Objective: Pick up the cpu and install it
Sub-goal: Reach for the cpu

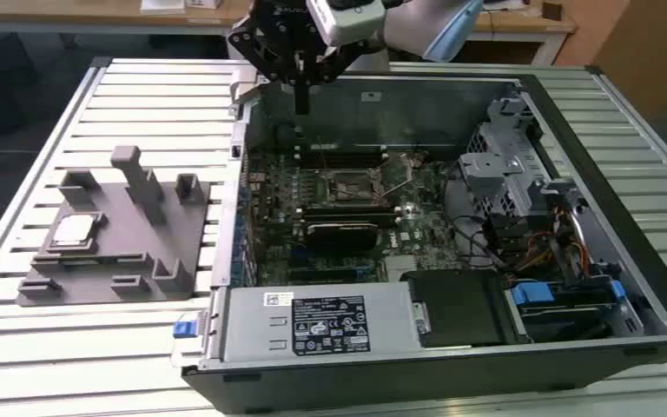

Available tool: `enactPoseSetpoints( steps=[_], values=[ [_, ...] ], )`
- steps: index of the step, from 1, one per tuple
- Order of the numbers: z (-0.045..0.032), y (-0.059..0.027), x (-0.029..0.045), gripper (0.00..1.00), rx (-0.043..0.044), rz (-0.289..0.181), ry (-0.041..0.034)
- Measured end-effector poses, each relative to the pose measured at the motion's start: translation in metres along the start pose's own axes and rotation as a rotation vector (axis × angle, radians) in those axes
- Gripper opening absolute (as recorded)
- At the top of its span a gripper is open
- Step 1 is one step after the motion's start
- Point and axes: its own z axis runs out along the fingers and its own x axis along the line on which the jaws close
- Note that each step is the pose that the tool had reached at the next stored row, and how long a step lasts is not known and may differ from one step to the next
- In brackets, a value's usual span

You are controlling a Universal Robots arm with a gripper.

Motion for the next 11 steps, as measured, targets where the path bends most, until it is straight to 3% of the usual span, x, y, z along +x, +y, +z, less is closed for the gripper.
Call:
enactPoseSetpoints(
  steps=[11],
  values=[
    [0.0, -0.0004, 0.0046, 0.11, 0.0, 0.0, 0.0]
  ],
)
